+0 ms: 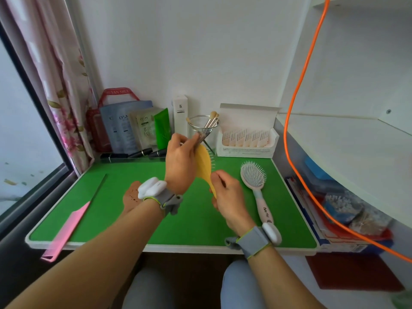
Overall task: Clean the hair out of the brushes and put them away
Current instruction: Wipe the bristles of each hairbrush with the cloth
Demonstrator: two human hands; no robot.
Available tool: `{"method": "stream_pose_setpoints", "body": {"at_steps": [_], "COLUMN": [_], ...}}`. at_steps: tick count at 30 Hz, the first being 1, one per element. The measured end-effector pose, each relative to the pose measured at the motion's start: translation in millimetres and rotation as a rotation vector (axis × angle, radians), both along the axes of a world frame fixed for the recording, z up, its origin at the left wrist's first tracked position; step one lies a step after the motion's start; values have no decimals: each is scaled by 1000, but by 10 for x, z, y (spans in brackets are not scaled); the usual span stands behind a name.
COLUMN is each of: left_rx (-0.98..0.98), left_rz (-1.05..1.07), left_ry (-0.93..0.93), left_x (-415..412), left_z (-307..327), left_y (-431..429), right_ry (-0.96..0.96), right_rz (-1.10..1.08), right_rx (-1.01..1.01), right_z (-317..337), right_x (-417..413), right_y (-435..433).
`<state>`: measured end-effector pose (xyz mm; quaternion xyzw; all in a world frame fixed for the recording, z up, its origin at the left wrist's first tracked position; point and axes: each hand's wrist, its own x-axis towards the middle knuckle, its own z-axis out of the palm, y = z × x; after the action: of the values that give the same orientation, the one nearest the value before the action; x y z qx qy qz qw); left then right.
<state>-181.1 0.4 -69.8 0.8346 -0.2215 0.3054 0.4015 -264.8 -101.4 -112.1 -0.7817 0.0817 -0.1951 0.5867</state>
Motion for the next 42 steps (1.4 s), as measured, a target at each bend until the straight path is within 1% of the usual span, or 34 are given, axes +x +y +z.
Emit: {"method": "stream_pose_setpoints", "body": {"at_steps": [2, 5, 8, 10, 15, 19, 21, 24, 28, 30, 34, 36, 38, 42], "left_rx": [0, 86, -7, -34, -30, -136, -125, -107, -173, -196, -170, -107, -57, -70], "left_rz": [-42, -135, -59, -20, -121, -31, -29, -92, -10, -5, -122, -212, -255, -148], "left_ry": [-31, -84, -12, 9, -21, 65, 40, -4, 81, 104, 38, 16, 10, 18], "left_x": [-132, -275, -118, -104, -277, -83, -162, -285, -116, -146, -493, -664, -715, -487], "left_z": [-71, -160, -103, -89, -168, -60, -74, -128, -19, -3, -162, -251, -279, -108], "left_y": [0, 39, 85, 82, 84, 105, 55, 30, 50, 22, -67, -93, -84, -37], "right_ry": [13, 42, 51, 49, 65, 71, 68, 64, 76, 72, 58, 56, 61, 71], "right_rz": [-11, -13, 0, 3, 23, 50, 54, 61, 77, 79, 54, 51, 58, 75], "right_rx": [16, 107, 170, 192, 282, 319, 342, 356, 349, 370, 461, 508, 512, 432], "right_z": [5, 4, 7, 25, 73, 88, 113, 149, 157, 173, 199, 210, 220, 218], "right_x": [-4, -24, -56, -56, -51, -84, -83, -81, -108, -103, -77, -77, -88, -135], "right_y": [-3, -10, 5, 16, 5, 15, 9, -18, -41, -40, -43, -40, -35, -61]}}
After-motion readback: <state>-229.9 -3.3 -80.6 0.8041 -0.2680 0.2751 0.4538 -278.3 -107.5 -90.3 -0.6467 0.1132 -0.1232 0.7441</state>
